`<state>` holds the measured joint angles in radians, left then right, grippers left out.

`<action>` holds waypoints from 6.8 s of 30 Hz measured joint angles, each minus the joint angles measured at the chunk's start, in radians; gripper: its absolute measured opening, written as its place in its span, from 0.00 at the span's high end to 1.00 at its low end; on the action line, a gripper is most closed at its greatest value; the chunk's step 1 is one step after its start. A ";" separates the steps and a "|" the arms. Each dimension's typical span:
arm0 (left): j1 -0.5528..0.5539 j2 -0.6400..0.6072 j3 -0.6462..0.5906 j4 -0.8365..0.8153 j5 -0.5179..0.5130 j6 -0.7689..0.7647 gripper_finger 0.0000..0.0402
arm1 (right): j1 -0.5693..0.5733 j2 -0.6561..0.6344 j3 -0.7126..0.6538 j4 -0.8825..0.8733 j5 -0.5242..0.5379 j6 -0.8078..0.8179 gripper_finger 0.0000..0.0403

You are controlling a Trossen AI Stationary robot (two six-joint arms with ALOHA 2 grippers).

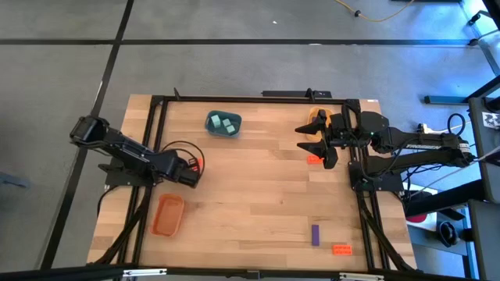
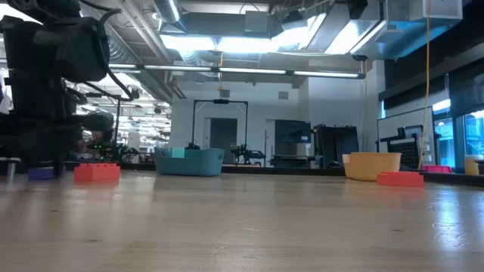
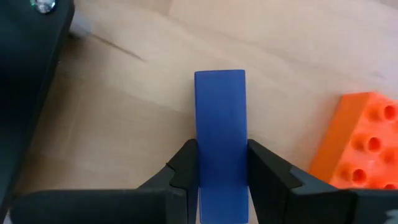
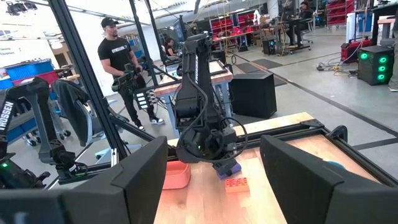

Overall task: Sort & place blocks by color
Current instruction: Put the left purple rectangle block into the yellow bin

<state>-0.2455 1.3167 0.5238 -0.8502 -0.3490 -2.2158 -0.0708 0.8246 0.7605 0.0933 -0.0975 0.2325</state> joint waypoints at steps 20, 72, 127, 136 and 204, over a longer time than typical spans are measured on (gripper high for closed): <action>0.228 -0.559 0.001 0.583 -0.373 1.122 0.77 | 0.000 0.004 0.001 0.001 0.023 0.135 0.36; 0.309 0.077 0.508 1.206 0.367 1.881 0.77 | 0.011 0.413 0.000 0.554 0.040 0.206 0.44; 0.320 -0.394 0.454 0.715 0.318 1.957 0.52 | -0.014 0.027 0.000 -0.058 0.077 0.105 0.72; 0.206 -0.467 0.201 1.099 0.158 1.931 0.52 | -0.014 -0.002 0.000 -0.079 0.078 0.099 0.72; 0.206 -0.466 0.199 1.113 0.070 1.931 0.52 | -0.752 0.547 -0.033 -0.710 0.281 0.497 0.61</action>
<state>-0.0395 0.8505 0.7227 0.2630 -0.2794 -0.2850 -0.8227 1.3712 0.7273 -0.6163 0.1833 0.7299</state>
